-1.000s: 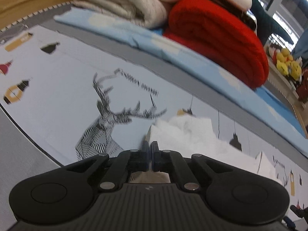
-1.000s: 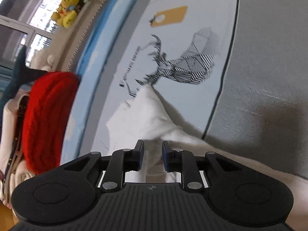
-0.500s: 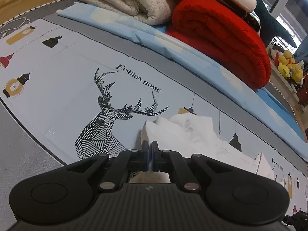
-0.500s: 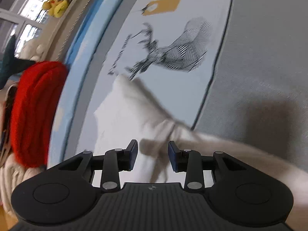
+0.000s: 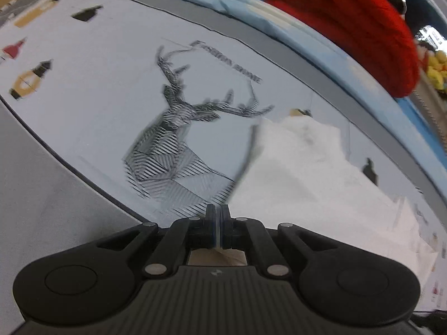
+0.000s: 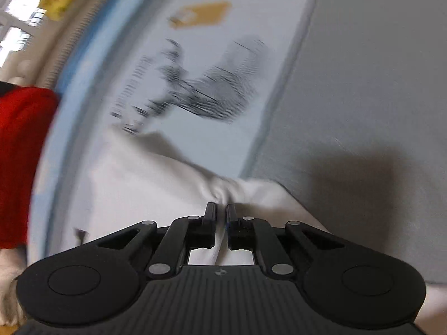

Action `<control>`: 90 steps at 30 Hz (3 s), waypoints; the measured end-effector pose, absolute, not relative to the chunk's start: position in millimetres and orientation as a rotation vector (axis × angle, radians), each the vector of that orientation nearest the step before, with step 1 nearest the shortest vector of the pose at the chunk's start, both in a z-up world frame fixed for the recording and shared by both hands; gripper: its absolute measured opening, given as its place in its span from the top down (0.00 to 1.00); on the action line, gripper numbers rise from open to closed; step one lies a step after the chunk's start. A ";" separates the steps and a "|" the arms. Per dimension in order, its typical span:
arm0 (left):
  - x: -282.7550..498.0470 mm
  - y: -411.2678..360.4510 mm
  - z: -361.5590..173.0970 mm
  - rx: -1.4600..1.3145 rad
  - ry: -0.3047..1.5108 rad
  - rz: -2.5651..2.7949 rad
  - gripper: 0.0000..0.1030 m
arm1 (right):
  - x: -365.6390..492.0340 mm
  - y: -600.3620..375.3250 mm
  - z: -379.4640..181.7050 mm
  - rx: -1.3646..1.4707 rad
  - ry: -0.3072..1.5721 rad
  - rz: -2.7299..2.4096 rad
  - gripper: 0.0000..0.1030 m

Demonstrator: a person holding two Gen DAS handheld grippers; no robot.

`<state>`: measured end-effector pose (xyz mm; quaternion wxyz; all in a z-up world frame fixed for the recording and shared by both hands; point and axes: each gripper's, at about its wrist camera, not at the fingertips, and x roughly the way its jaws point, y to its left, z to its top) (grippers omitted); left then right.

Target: Fold small clothes

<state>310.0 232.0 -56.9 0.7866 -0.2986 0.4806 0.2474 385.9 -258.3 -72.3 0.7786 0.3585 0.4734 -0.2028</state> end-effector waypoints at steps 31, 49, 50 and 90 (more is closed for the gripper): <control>357.7 267.2 -109.1 -0.720 0.947 0.228 0.53 | 463.6 -231.7 -78.2 0.400 0.962 -0.100 0.55; 355.2 270.0 -63.9 -0.510 0.822 0.329 0.72 | 475.3 -209.1 -52.8 0.301 0.799 0.012 0.86; 351.6 270.3 -59.5 -0.526 0.821 0.322 0.72 | 474.4 -212.2 -53.1 0.311 0.807 -0.008 0.82; 28.1 182.7 -31.2 -0.531 1.039 0.216 0.88 | 177.5 -306.1 6.3 0.192 0.971 0.094 0.63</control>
